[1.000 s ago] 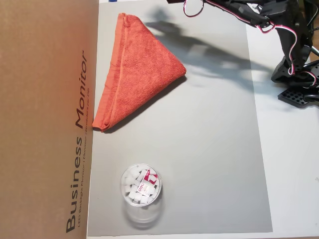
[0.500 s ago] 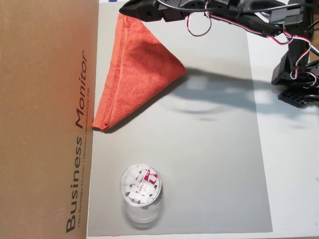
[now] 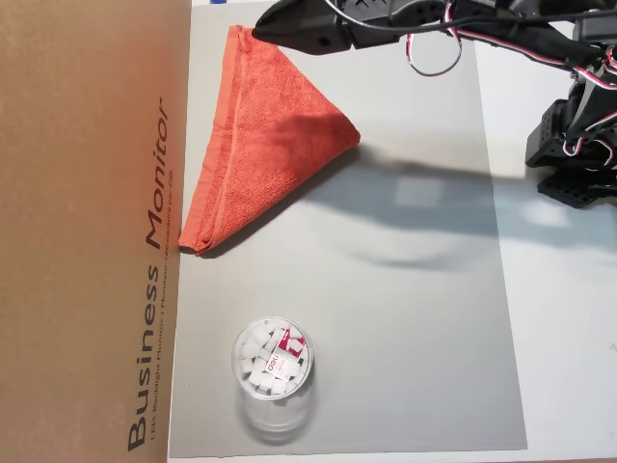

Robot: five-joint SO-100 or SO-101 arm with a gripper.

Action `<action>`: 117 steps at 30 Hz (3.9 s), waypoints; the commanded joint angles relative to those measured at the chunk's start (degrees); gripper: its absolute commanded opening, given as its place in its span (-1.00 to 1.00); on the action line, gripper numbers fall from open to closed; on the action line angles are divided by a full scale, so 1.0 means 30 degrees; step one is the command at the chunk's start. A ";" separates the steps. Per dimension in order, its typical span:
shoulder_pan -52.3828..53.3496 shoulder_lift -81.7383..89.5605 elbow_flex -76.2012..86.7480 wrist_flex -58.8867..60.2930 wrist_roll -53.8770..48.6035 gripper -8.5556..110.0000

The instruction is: Fold the blanket.

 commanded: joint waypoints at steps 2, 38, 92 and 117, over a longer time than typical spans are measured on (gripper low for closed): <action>0.0088 0.3662 0.1963 -0.0029 -0.0586 -0.86; -0.4746 2.5312 2.2441 0.0000 -0.1934 -0.86; -0.4629 3.4277 3.0820 1.1279 -0.1641 -0.86; -0.3633 3.5068 3.4541 1.2070 -0.1611 -0.86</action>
